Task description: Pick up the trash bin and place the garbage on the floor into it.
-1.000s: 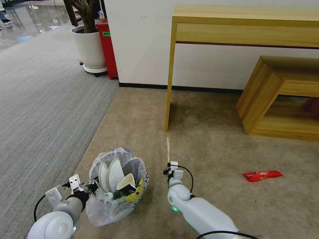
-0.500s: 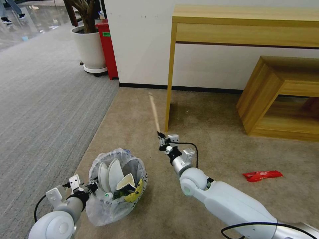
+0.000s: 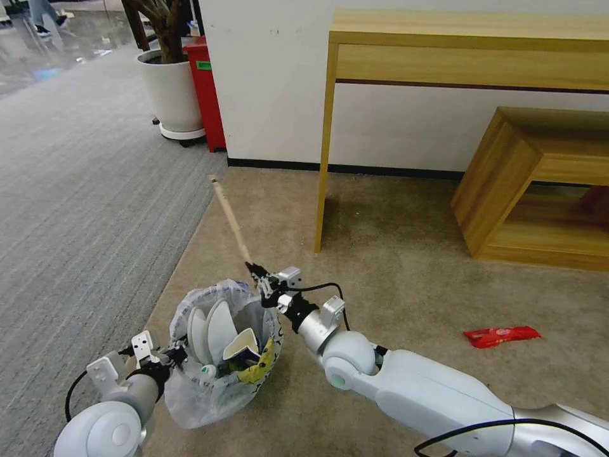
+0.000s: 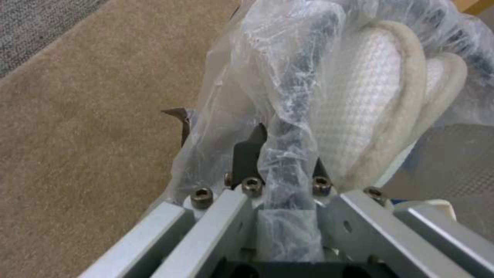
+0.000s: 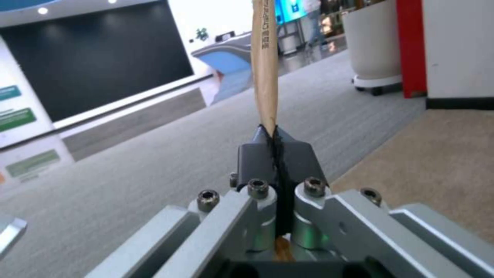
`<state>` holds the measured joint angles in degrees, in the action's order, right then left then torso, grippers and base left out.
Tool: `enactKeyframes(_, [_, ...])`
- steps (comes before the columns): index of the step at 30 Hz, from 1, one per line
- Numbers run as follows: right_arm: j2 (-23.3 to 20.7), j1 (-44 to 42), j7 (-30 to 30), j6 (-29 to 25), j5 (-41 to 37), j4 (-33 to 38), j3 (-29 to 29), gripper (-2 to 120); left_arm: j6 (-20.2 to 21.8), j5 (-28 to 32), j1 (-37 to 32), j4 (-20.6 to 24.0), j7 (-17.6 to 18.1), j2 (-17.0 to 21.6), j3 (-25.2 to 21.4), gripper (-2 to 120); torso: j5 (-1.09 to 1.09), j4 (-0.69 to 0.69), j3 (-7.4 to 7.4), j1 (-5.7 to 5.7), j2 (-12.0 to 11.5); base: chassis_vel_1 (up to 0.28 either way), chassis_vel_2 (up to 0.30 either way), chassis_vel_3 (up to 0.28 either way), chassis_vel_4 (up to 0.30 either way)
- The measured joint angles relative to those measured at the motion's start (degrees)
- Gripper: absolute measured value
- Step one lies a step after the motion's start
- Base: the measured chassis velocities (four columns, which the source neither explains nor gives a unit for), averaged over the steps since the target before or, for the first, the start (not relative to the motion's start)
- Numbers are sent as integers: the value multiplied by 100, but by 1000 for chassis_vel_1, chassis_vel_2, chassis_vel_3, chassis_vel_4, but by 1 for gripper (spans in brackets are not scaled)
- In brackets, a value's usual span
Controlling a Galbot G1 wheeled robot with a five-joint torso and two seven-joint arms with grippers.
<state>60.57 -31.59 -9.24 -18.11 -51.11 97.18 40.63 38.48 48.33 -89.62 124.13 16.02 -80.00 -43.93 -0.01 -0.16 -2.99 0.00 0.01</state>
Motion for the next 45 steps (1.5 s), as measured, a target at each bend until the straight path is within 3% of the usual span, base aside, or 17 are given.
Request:
enactKeyframes(26, [-46, -53, 167, -267, 437, -445, 479, 3, 15, 114, 28, 55, 77, 71, -36, 1, 1, 0, 0, 0, 0, 0, 0, 0, 0])
enactKeyframes(45, [-71, -31, 211, -325, 627, -528, 509, 75, 15, 137, 83, 0, 96, 85, -39, 1, 1, 0, 0, 0, 0, 0, 0, 0, 0])
